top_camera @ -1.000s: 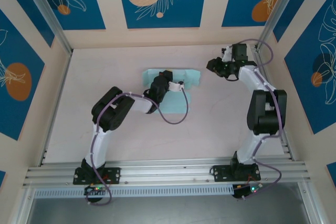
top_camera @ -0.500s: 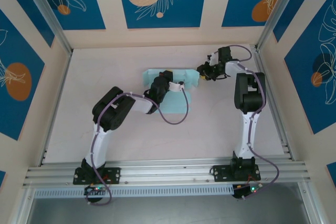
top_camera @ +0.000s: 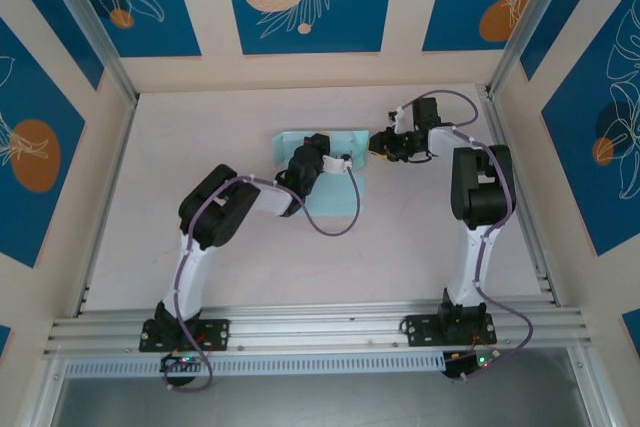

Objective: Fold the paper box

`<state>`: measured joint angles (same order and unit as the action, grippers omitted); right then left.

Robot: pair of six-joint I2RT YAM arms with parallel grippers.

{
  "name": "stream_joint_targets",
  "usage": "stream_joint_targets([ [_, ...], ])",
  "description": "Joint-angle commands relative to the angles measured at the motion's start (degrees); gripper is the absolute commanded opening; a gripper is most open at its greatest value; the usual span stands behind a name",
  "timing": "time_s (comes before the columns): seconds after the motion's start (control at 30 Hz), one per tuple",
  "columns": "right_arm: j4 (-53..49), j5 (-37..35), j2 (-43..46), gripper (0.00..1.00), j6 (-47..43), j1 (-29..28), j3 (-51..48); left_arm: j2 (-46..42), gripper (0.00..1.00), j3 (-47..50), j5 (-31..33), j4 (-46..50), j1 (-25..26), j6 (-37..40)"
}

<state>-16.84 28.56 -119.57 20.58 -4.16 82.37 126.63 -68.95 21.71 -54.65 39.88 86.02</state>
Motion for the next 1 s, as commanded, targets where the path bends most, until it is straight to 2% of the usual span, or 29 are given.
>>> stream_joint_targets([
  [0.0, 3.1, 3.4, 1.0, 0.28, -1.9, -1.1, -0.4, 2.6, 0.00, -0.3, -0.8, 5.0, 0.8, 0.7],
  [0.13, 4.0, 3.1, 1.1, 0.29, -2.3, -0.8, -0.5, 2.5, 0.00, 0.1, -0.6, 4.1, 0.8, 1.0],
  [0.33, 1.8, -3.4, 3.3, 0.29, -1.1, -0.8, -2.9, 2.5, 0.00, 1.1, -0.1, 2.9, 0.7, 1.5],
  [0.5, 1.0, -11.8, 11.1, 0.38, 0.6, -1.0, -8.2, 2.1, 0.00, 1.2, -0.1, 3.1, 0.7, 1.8],
  [0.67, 1.7, -17.4, 17.7, 0.47, -2.6, -2.4, -12.3, 2.2, 0.00, 0.9, -0.3, 2.7, 0.7, 2.3],
  [0.83, 0.3, -20.9, 15.2, 0.47, -4.9, -3.2, -8.9, 2.5, 0.00, 0.8, -0.4, 2.5, 0.7, 2.5],
  [0.97, -0.7, -19.6, 10.6, 0.48, -6.5, -3.4, -4.0, 2.4, 0.00, 1.0, -0.4, 2.5, 0.7, 2.7],
])
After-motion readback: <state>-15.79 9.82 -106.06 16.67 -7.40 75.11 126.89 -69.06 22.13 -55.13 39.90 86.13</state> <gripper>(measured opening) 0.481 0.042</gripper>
